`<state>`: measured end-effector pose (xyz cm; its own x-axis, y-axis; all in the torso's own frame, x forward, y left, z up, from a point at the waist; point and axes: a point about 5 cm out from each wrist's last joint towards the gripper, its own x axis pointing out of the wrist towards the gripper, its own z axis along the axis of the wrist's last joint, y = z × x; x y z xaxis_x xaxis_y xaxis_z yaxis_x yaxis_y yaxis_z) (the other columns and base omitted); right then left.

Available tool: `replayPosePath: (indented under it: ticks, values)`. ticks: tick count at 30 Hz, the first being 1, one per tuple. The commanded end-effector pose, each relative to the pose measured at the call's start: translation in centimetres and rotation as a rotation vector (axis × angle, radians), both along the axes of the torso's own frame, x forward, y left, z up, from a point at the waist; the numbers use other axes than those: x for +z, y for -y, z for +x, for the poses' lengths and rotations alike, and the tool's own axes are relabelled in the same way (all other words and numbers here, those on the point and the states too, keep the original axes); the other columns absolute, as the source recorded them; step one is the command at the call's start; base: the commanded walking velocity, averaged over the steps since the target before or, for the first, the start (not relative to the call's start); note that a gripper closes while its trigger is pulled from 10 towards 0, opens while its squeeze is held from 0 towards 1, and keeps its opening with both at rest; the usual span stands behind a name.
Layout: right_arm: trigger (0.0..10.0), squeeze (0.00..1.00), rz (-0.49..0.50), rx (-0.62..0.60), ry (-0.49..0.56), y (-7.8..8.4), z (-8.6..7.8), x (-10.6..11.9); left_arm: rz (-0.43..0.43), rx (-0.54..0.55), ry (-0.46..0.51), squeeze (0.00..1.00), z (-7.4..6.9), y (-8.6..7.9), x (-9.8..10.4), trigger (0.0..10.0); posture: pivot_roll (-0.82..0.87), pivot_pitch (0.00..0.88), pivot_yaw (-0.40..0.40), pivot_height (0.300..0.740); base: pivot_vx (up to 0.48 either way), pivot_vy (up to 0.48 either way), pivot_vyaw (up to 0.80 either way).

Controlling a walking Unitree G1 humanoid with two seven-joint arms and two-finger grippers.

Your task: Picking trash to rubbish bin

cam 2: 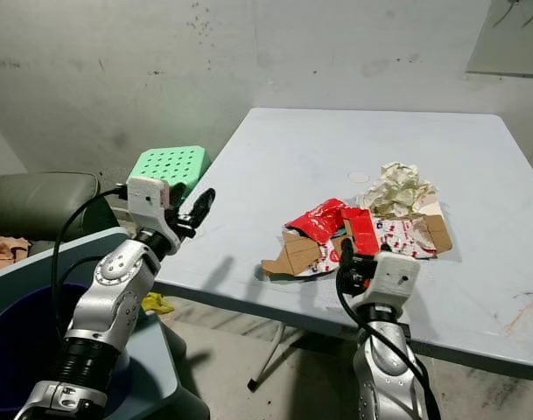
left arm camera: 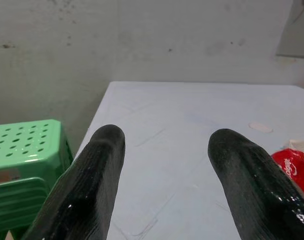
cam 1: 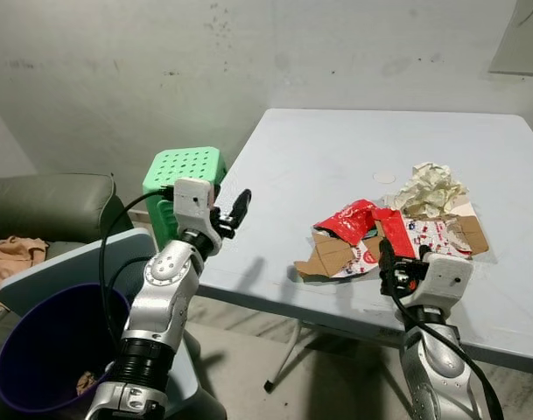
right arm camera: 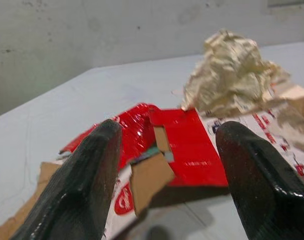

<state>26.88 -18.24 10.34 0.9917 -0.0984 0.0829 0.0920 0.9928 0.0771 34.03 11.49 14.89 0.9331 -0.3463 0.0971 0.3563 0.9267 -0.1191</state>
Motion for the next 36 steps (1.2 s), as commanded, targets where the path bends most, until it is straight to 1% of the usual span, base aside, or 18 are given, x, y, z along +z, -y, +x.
replayPosePath:
  ticks: [1,4,5,7,11,16,21,36]
  values:
    - [10.0,0.00,-0.005,0.018,0.010,-0.1,0.4,0.2,-0.009,0.022,0.006,0.00,0.1,-0.5,-0.1,10.0,-0.08,0.000,0.031,0.740,0.000,0.000,0.00]
    - [10.0,0.00,-0.023,0.019,0.011,0.0,0.8,0.3,0.000,0.026,0.009,0.00,-0.1,-0.5,-0.3,10.0,-0.07,0.000,0.014,0.740,0.000,0.000,0.00]
    - [10.0,0.00,-0.026,0.027,0.027,0.0,1.1,0.8,-0.003,0.022,0.026,0.00,-0.1,-0.5,0.0,10.0,-0.07,0.000,0.008,0.740,0.000,0.000,0.00]
    - [10.0,0.00,-0.027,0.035,0.036,0.0,1.2,0.9,-0.001,0.019,0.039,0.00,-0.2,-0.5,0.0,10.0,-0.06,0.000,0.004,0.740,0.000,0.000,0.00]
    - [10.0,0.00,-0.031,0.043,0.026,-0.1,1.4,0.9,-0.018,0.030,0.038,0.00,-0.2,-0.7,0.0,10.0,-0.06,0.000,-0.006,0.740,0.000,0.000,0.00]
    - [10.0,0.00,-0.035,0.059,0.027,0.0,1.4,0.8,-0.030,0.040,0.032,0.00,-0.2,-0.7,-0.3,10.0,-0.05,0.000,-0.029,0.740,0.000,0.000,0.00]
    - [10.0,0.00,-0.039,0.066,0.029,0.1,1.5,0.9,-0.042,0.038,0.031,0.00,-0.3,-0.5,-0.3,10.0,-0.05,0.000,-0.034,0.740,0.000,0.000,0.00]
    - [10.0,0.00,-0.050,0.084,0.023,0.5,1.1,0.9,-0.057,0.038,0.024,0.00,-0.4,-0.3,-0.7,10.0,-0.06,0.000,-0.050,0.740,0.000,-0.444,0.00]
